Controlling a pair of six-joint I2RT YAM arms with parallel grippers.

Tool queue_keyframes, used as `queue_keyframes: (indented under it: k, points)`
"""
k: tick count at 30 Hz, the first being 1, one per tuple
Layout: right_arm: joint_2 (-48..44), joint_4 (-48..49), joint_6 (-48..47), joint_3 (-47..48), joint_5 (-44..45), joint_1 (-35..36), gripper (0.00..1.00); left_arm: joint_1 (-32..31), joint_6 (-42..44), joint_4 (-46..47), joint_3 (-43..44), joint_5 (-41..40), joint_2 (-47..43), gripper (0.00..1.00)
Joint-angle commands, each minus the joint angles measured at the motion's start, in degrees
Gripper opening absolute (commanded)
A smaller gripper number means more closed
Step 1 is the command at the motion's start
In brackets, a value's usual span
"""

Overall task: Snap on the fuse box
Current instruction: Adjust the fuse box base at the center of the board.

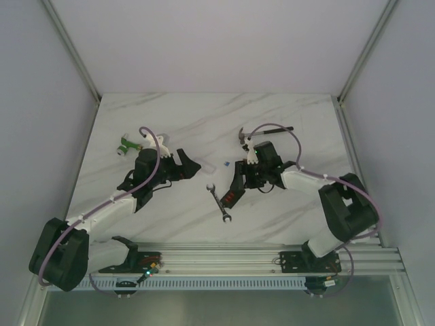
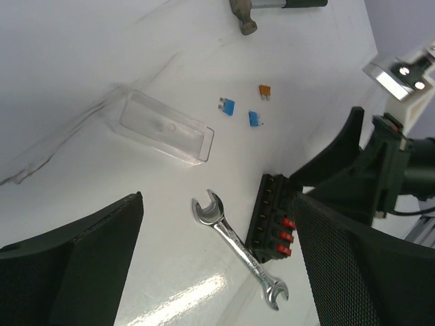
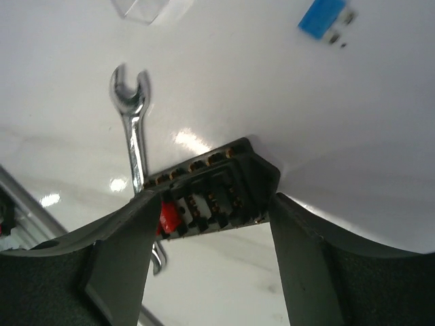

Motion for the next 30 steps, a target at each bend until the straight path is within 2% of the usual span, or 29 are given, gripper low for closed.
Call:
queue_keyframes:
  k: [1,5,8,10,15,22,30]
  points:
    - [-6.8,-0.1,1.3,-3.3,-5.0,1.0,0.72,-0.2,-0.2,-0.7,-0.5,0.5,-0.2,1.00]
    - [-11.3,-3.9,-0.1,-5.4,-1.9,2.2,0.75,-0.2,-0.3,-1.0,-0.3,0.4,0.0,1.00]
    - [-14.2,-7.1,-1.0,-6.8,2.9,3.4,0.73,-0.2,-0.3,-1.6,-0.3,0.1,-0.1,1.00]
    - [-15.6,-8.6,-0.8,-7.9,7.1,4.6,0.70,-0.2,-0.1,-2.2,-0.3,-0.6,-0.3,1.00]
    - [-16.6,-7.9,1.3,-11.3,12.1,8.2,0.50,-0.2,0.2,-3.4,-0.3,-2.3,-0.8,1.00]
    - [-11.1,-2.2,4.0,-9.9,14.8,14.0,0.42,-0.2,0.2,-4.2,-0.3,-2.6,-0.7,1.00]
    - [1.2,0.1,4.9,-0.1,17.7,20.9,0.39,-0.2,1.1,-7.2,-0.7,-5.3,-3.0,1.00]
